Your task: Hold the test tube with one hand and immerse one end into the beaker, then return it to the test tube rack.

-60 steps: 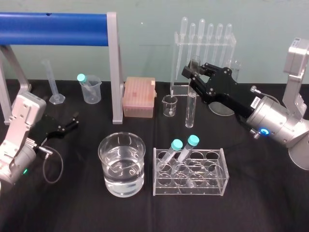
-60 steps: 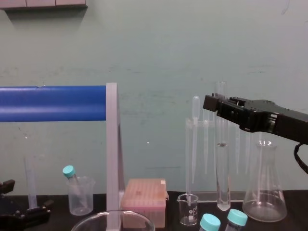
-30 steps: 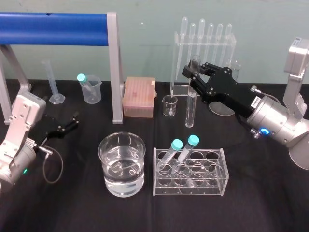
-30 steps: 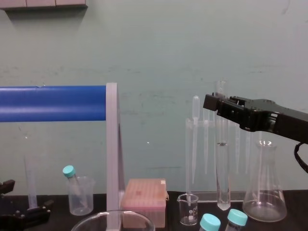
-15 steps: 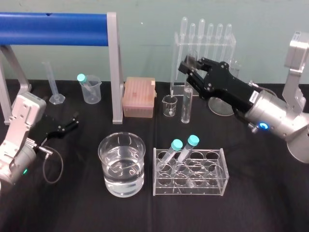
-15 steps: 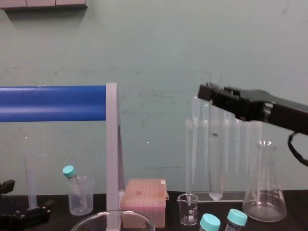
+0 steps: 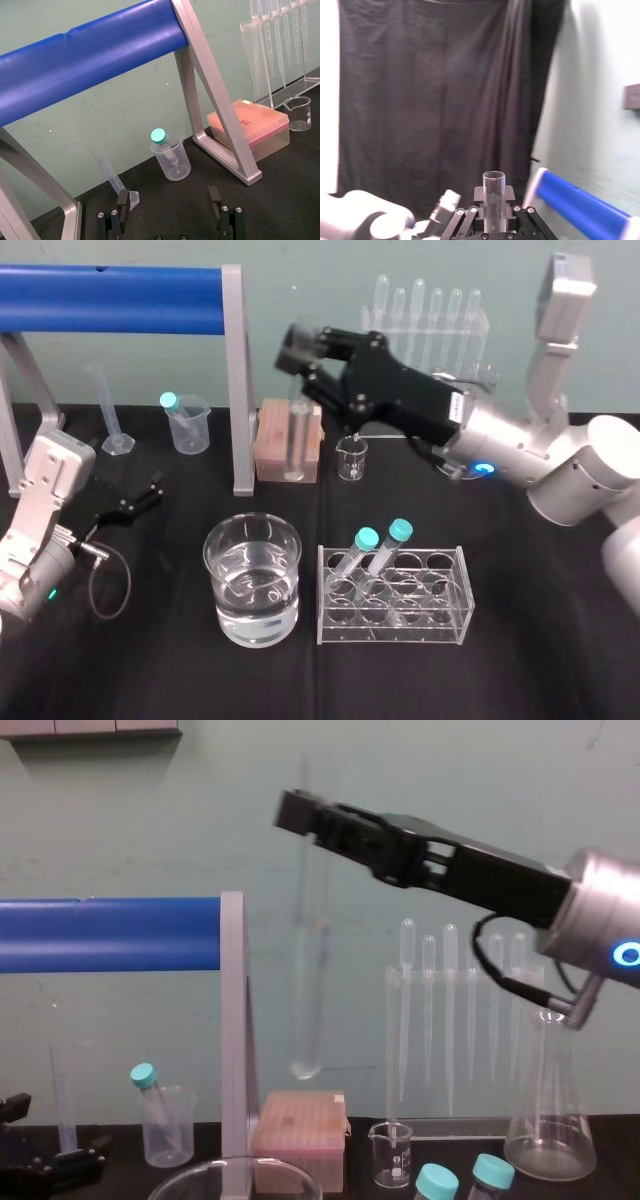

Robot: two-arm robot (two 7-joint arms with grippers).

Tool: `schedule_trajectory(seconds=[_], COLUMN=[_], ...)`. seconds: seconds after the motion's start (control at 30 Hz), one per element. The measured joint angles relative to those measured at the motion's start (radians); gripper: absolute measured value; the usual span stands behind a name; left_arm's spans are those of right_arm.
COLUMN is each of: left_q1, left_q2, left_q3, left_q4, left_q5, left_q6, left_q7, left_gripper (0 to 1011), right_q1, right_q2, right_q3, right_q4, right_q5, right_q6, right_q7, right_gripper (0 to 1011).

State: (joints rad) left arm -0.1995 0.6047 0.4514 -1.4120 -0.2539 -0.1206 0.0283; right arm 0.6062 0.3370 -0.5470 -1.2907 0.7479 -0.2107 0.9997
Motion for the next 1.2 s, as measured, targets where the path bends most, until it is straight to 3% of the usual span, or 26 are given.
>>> schedule_trajectory(seconds=[0.57, 0.87, 1.2], left_q1=[0.000, 0.000, 0.000], left_q2=[0.000, 0.000, 0.000], left_q3=[0.000, 0.000, 0.000], left_q4=[0.000, 0.000, 0.000], left_q5=[0.000, 0.000, 0.000], left_q6=[0.000, 0.000, 0.000], left_q7=[0.000, 0.000, 0.000], left_gripper=[1000, 1000, 1000], right_q1=[0.033, 0.053, 0.064], right_q2=[-0.030, -0.032, -0.043], right_q3=[-0.114, -0.169, -0.200], right_q4=[0.066, 0.114, 0.143], right_q5=[0.026, -0.015, -0.039], right_q6=[0.048, 0.063, 0.080], right_q7=[0.057, 0.040, 0.032], right_gripper=[227, 227, 228])
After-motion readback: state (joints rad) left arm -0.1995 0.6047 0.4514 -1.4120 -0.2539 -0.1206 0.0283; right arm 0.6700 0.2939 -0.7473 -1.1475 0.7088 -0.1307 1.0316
